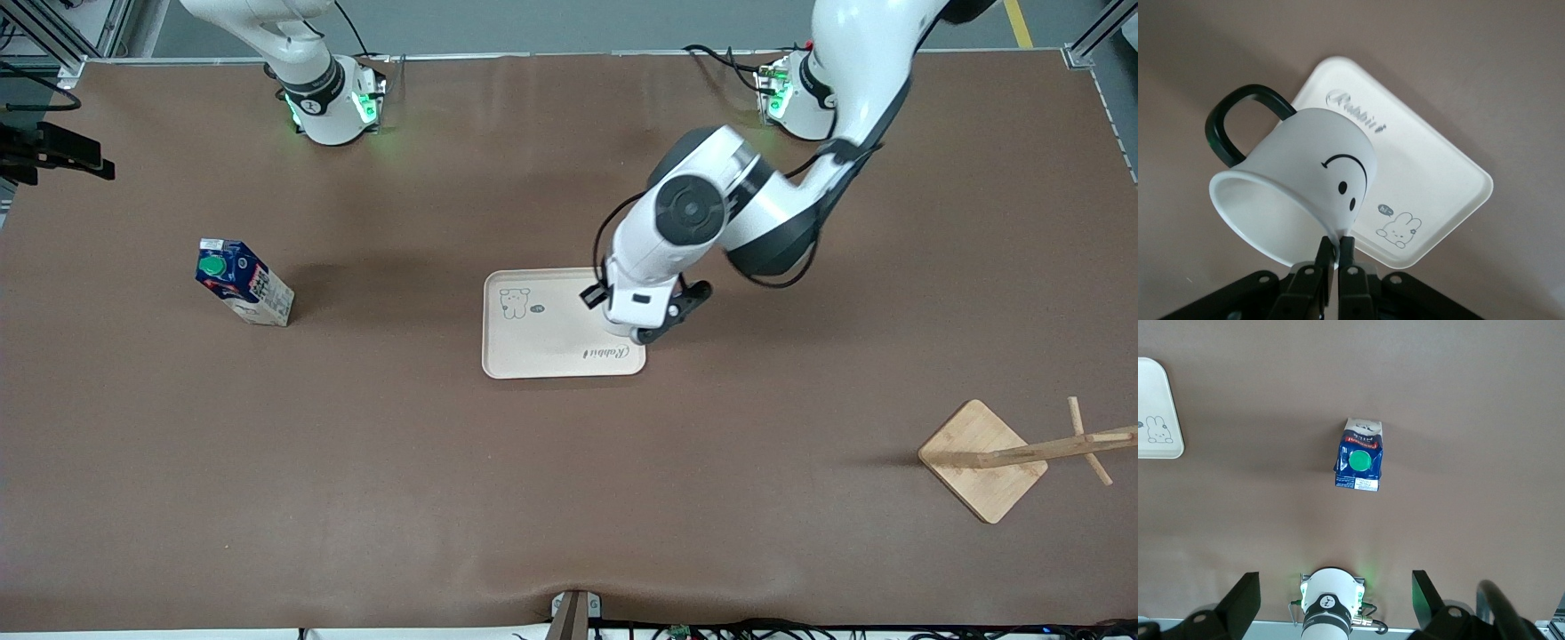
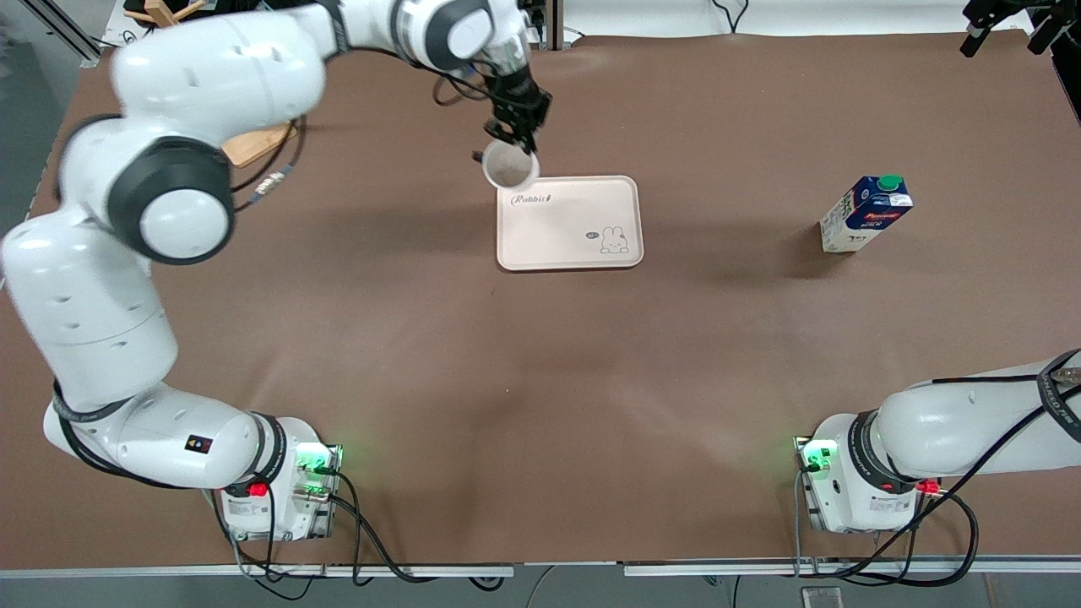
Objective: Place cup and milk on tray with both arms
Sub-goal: 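Lower the mug onto the tray while the right gripper reaches the milk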
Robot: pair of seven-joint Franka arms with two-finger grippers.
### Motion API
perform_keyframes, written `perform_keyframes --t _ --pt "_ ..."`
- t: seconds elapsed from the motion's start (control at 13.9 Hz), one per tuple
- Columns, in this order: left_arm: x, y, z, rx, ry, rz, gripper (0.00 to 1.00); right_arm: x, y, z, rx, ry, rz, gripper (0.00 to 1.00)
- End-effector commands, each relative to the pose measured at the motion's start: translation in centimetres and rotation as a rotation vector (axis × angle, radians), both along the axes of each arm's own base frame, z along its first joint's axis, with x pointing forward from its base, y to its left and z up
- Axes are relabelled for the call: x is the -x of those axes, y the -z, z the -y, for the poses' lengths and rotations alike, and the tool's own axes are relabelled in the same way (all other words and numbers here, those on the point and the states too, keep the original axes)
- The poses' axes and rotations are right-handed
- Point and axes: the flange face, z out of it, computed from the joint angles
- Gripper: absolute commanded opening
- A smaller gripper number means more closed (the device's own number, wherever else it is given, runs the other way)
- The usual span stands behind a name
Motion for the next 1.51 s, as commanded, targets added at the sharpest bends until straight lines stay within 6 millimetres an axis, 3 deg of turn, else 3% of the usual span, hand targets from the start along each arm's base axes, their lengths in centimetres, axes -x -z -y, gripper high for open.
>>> perform_keyframes --t 0.0,0.43,0.65,0.86,1.15,1.3,1.44 --pt "-0.4 3.0 2.3 -0.006 -0.102 -0.092 0.0 -0.2 1.6 0.0 0.015 0.013 -0.01 1.0" --pt "0.4 7.8 1.9 -0.07 -0.113 -0.202 0.0 -0.4 4.2 0.1 0.025 0.058 -0.025 1.0" --pt "0.9 9.3 1.9 -0.091 -0.09 -0.224 0.0 -0.1 7.5 0.6 0.018 0.065 -0.024 1.0" --pt "0.9 9.8 1.6 -0.101 -0.06 -0.234 0.0 -0.1 8.6 0.6 0.017 0.066 -0.036 1.0" --pt "0.4 10.8 0.7 -0.114 -0.034 -0.228 0.0 1.3 12.7 0.8 0.014 0.069 0.026 1.0" --pt "0.4 11.3 0.6 -0.115 -0.008 -0.223 0.0 1.1 14.2 2.2 0.021 0.095 0.05 1.0" --pt "0.6 11.7 0.9 -0.117 0.006 -0.225 0.0 1.1 16.1 2.4 0.025 0.097 0.091 1.0"
